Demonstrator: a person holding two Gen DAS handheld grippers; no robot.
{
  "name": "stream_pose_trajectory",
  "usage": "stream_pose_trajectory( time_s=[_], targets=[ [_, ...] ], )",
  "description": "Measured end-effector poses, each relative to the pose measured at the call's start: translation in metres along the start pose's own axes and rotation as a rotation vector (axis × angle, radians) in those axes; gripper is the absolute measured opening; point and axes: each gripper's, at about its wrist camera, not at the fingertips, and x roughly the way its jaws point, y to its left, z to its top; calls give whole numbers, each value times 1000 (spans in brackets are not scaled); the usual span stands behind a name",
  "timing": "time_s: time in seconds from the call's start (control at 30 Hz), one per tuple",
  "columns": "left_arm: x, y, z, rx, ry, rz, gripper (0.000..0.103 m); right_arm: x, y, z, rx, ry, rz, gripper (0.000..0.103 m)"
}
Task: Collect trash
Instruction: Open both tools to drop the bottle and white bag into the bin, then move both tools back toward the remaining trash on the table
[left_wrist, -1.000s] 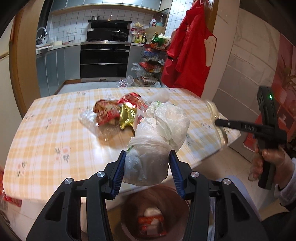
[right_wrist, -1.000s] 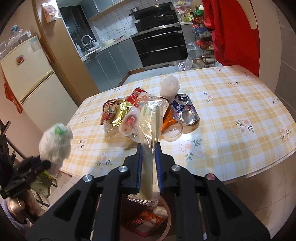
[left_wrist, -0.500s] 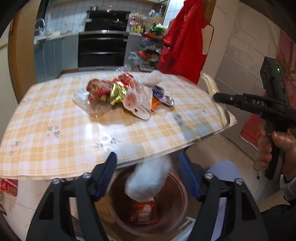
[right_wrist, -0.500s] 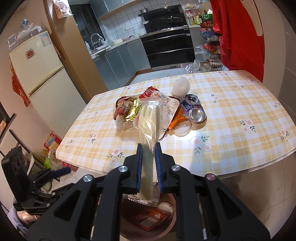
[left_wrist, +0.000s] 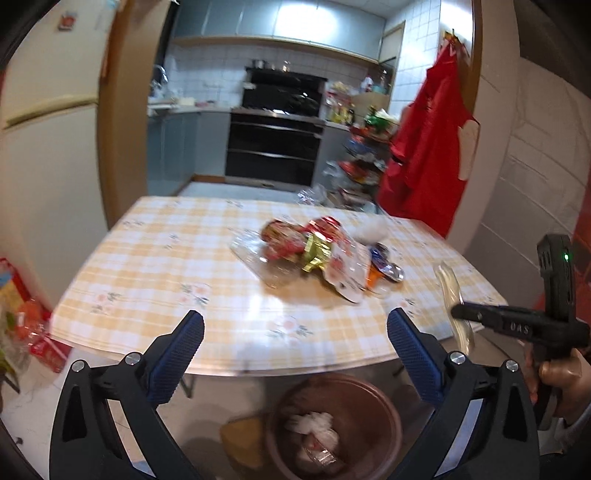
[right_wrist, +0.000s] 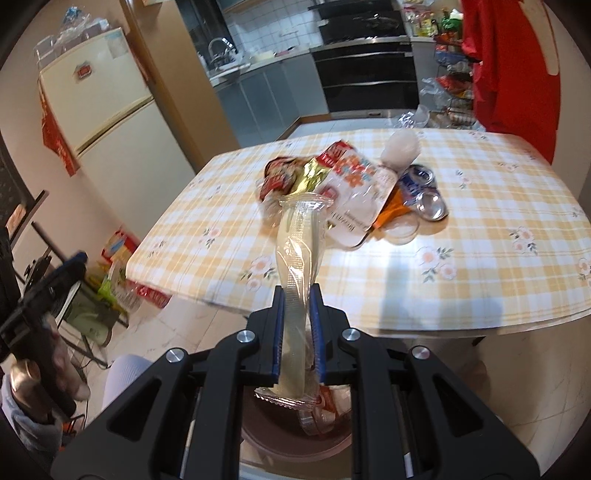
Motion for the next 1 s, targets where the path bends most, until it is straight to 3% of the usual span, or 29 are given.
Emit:
stream_pose_trajectory(
  time_s=[0.47,0.57,0.63,0.77,0.83,0.9,1.0],
  targets=[
    [-2,28,-8,-64,1,57,97,28,23,-15,-52,112,39,19],
    [0,29,-9,-66,8,57,97,31,22,-16,-46,123,42,30],
    [2,28,-10,-62,12,59,97,30,21,-15,-43,115,38,44],
    [6,27,-11,-61,19,56,97,29,16,-12,-36,106,22,54],
    [7,26,-12,-57,23,56,97,29,13,-12,-28,104,11,76],
    [8,26,-12,-52,26,58,97,28,10,-11,-16,94,6,89],
    [9,25,-13,-48,30,60,97,29,7,-10,-13,93,-15,93]
  ],
)
